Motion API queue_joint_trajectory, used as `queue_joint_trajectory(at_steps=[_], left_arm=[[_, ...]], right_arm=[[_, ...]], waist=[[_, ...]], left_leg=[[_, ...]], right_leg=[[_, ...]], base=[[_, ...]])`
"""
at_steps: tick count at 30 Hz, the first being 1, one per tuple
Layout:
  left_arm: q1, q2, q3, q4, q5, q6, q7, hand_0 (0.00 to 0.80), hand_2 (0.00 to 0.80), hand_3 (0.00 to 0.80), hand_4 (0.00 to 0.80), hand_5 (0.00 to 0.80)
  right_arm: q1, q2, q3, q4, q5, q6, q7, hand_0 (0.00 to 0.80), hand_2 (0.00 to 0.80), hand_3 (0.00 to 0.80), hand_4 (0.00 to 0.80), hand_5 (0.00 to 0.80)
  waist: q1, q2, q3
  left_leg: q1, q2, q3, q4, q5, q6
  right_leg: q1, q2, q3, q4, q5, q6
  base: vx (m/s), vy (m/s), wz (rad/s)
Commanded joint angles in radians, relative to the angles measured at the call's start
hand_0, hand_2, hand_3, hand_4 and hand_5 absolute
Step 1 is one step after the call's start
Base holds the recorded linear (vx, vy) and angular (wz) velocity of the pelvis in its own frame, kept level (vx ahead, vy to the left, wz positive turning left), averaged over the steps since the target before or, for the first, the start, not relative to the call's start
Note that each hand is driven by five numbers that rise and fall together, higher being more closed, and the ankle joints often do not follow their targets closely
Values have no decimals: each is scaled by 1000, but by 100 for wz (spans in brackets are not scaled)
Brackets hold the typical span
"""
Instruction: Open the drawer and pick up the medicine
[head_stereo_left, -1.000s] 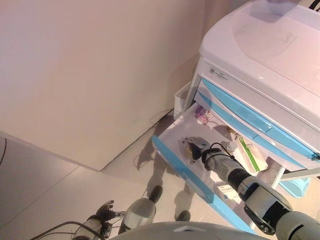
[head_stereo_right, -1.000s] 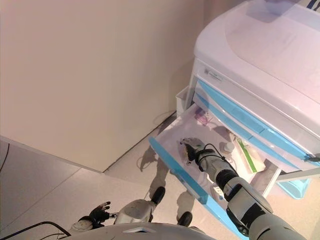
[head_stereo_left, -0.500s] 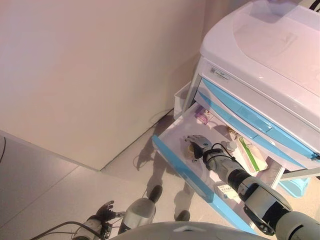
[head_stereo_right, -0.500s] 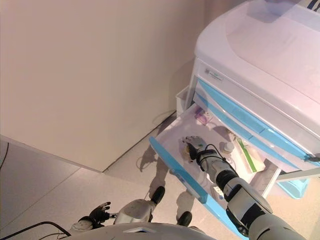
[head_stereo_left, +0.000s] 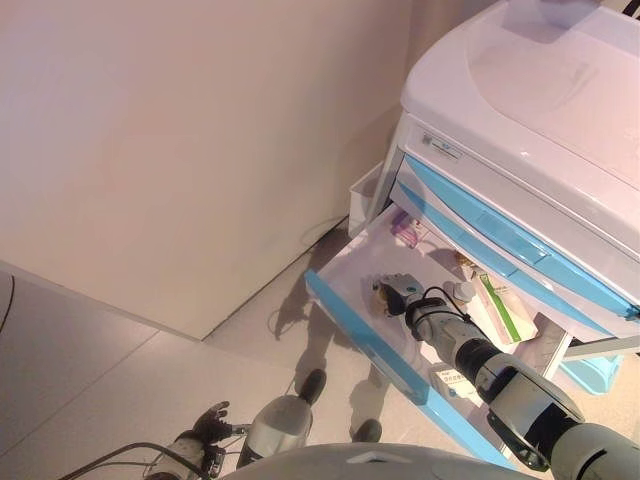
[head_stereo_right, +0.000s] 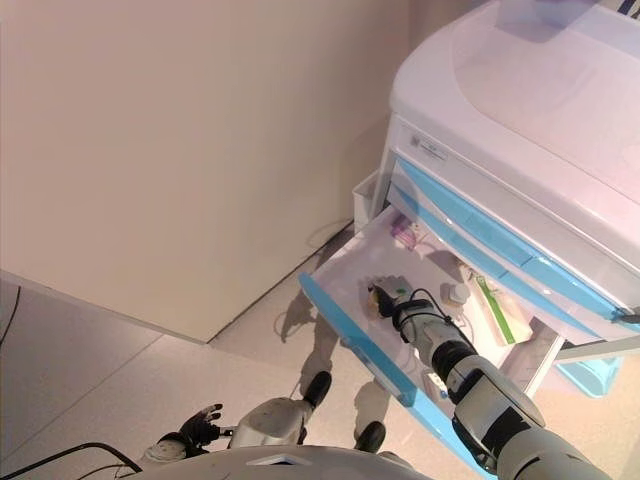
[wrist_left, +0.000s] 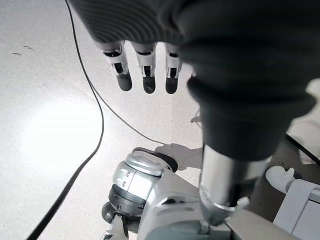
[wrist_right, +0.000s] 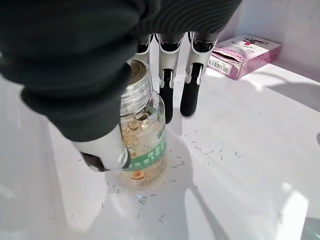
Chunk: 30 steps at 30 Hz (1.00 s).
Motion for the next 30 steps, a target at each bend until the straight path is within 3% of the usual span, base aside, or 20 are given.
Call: queue_joint_trajectory(at_steps=[1, 16, 18, 20, 22, 24, 30], left_arm=[[-5, 19, -33, 18, 38, -24, -5, 0, 0, 0, 0, 0], [-5, 26, -30, 12, 38, -23, -3, 0, 0, 0, 0, 0], [-3, 30, -19, 9, 38, -20, -3, 0, 0, 0, 0, 0], [0, 46, 6, -5, 45, -5, -6, 0, 0, 0, 0, 0], [2, 61, 22, -15, 40, 8, -7, 0, 0, 0, 0, 0], [5, 79, 53, -17, 32, 27, -11, 0, 0, 0, 0, 0], [10, 108, 111, 5, 38, 42, -17, 0, 0, 0, 0, 0]], right_arm=[[-14, -17, 17, -30, -22, -9, -30, 800, 800, 800, 800, 800], [-7, -26, 17, -47, -38, -20, -6, 800, 800, 800, 800, 800], [-12, -44, 22, -90, -53, -25, 50, 800, 800, 800, 800, 800], [-21, -96, 40, -233, -46, -17, 189, 800, 800, 800, 800, 800], [-20, -143, 45, -351, 36, 2, 296, 800, 800, 800, 800, 800], [-17, -249, 32, -574, 141, 41, 469, 800, 800, 800, 800, 800], [-74, -486, -84, -838, 414, 19, 758, 800, 800, 800, 800, 800]], waist=[[21, 6, 3], [21, -7, 10], [17, -12, 12], [6, -29, 13], [-10, -44, 11], [-37, -63, 3], [-98, -106, -32]], left_leg=[[-10, -24, -9, 52, -115, -3], [-10, -27, -6, 52, -116, 1], [-7, -25, -2, 50, -118, 1], [-2, -20, 8, 46, -119, 3], [-3, -15, 15, 43, -116, 4], [10, -7, 37, 32, -117, 3], [43, 14, 95, 13, -124, 1]], right_leg=[[-24, -34, 0, 136, -65, 20], [-25, -34, 5, 132, -59, 24], [-25, -33, 9, 130, -56, 25], [-24, -30, 20, 127, -52, 27], [-28, -29, 26, 124, -44, 30], [-28, -23, 51, 119, -38, 29], [-26, -10, 109, 112, -29, 31]], base=[[0, 0, 0], [0, 0, 0], [0, 0, 0], [-14, -14, -2], [-25, -23, -9], [-6, -7, -16], [13, -8, -31]])
